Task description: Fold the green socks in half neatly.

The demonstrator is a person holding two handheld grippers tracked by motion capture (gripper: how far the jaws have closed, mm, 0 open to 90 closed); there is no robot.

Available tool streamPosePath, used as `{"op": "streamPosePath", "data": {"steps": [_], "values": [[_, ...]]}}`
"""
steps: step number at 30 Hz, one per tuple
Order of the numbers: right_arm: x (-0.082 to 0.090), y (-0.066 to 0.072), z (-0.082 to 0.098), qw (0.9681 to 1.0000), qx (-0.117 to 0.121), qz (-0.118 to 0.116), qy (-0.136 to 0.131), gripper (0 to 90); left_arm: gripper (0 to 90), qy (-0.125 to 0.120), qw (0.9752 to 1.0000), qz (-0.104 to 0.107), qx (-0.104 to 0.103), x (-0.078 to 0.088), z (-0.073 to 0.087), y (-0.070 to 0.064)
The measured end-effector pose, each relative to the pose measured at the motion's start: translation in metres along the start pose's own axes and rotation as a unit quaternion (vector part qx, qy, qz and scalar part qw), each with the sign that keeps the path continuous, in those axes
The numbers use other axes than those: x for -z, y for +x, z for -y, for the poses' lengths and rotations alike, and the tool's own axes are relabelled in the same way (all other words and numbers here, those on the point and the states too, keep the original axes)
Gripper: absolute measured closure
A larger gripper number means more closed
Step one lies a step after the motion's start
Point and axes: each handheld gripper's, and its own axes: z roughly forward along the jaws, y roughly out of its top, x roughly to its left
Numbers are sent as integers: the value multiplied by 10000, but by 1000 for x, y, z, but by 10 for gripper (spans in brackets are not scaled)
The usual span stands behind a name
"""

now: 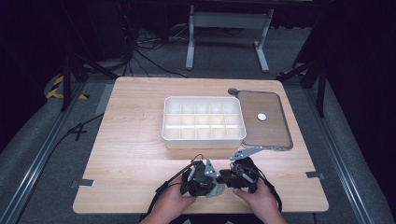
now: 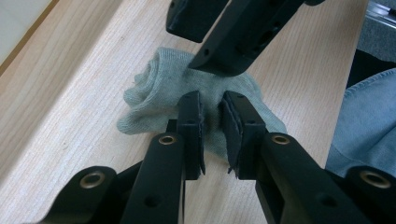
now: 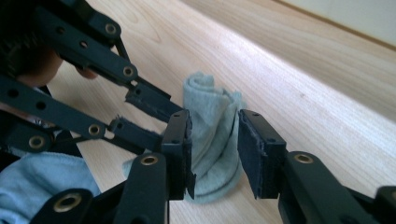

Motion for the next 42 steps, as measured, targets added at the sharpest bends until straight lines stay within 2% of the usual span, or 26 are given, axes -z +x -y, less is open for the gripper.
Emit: {"op": "streamPosePath", "data": {"steps": [5,10,12,15,19,21,23,26,31,35,36,37,38,42], "values": [[-6,-3,0,9999,-86,-43,69,608,752,8,10000,-19,32,1,1,0],[-10,-5,3,9998,-127,-36,171,588,675,42,10000,-69,-11,3,3,-1],[-14,-6,4,9997,-42,54,246,535,666,59,9999,-88,-26,5,5,-2],[-15,-7,5,9997,2,98,240,506,660,54,9999,-109,-1,7,7,-1],[-20,-15,7,9992,-242,-157,266,493,657,23,9999,-138,70,13,10,3],[-23,-17,6,9979,-361,-380,372,536,656,-23,9997,-161,167,17,12,7],[-24,-17,6,9977,-364,-431,376,550,655,-106,9994,-175,261,21,13,11],[-25,-18,5,9965,-377,-629,390,635,654,-139,9991,-193,346,25,16,15],[-24,-17,3,9962,-410,-629,445,724,653,-130,9989,-213,385,26,17,18],[-22,-12,0,9970,-340,-508,475,772,653,-168,9987,-249,413,28,18,20],[-21,-11,0,9971,-333,-491,468,793,653,-163,9987,-255,420,29,19,21],[-20,-10,-1,9976,-299,-450,434,853,653,-180,9985,-269,433,29,19,22],[-18,-9,-1,9982,-229,-423,370,859,653,-215,9983,-263,472,31,19,23],[-16,-5,-3,9985,-62,-345,413,860,653,-281,9978,-261,541,33,21,26]]}}
